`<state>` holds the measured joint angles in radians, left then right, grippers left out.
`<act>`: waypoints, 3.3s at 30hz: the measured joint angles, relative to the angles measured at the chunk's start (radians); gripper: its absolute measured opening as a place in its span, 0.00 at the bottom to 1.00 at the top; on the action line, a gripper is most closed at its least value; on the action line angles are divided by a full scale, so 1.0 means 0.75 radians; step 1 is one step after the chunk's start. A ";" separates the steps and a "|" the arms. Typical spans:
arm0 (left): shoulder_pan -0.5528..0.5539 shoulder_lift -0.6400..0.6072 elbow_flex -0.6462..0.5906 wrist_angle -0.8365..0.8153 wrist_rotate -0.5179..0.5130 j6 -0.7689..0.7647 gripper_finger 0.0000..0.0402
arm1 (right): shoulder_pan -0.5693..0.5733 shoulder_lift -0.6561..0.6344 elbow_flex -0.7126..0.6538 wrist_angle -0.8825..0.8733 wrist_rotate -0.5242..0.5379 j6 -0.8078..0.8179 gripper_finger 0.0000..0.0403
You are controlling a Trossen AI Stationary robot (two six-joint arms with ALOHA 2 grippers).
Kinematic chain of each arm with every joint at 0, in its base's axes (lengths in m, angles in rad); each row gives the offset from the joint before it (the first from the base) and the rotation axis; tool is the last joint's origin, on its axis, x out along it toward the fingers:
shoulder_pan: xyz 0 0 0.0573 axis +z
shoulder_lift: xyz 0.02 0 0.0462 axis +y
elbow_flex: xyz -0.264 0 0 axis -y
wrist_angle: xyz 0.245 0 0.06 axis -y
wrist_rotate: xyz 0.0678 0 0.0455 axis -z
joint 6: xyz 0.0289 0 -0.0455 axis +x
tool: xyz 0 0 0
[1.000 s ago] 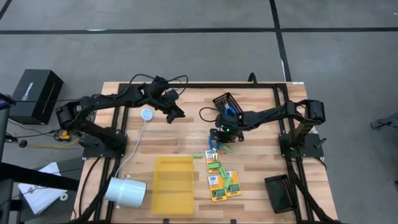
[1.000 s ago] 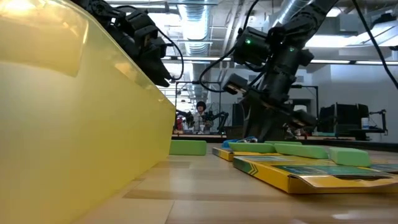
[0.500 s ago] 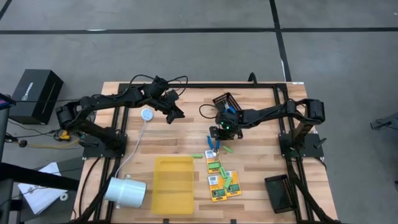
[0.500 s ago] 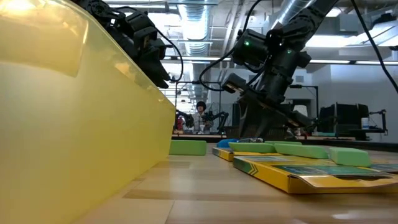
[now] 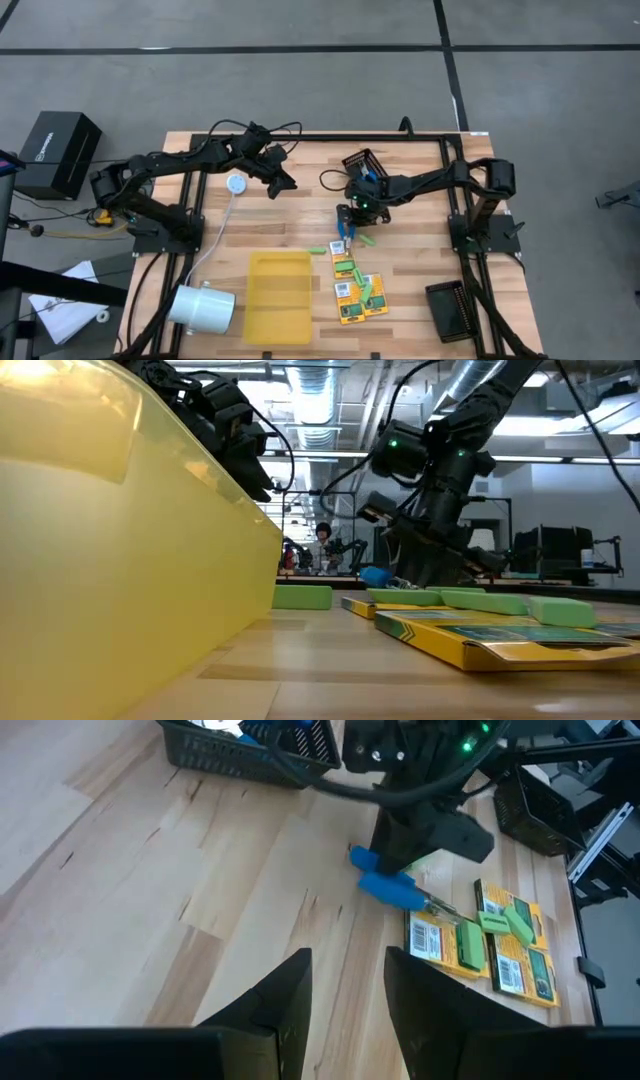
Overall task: Pick & Place School Supplies
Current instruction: Put the blue punch plier into the top black bin
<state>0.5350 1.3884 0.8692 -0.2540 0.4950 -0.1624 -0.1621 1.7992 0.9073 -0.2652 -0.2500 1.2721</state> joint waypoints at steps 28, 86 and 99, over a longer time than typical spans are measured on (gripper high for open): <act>0.001 0.000 0.000 0.001 -0.011 0.000 0.30 | -0.110 -0.111 0.006 0.101 0.056 -0.137 0.07; 0.001 0.001 0.001 0.020 -0.026 -0.012 0.30 | -0.752 -0.010 0.454 -0.577 -0.016 -1.076 0.07; 0.002 0.001 0.001 0.020 -0.032 -0.012 0.30 | -0.778 -0.011 0.446 -0.568 -0.049 -1.119 0.21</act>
<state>0.5365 1.3888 0.8696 -0.2390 0.4713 -0.1718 -0.7456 1.7912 1.2415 -0.6915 -0.2870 0.4330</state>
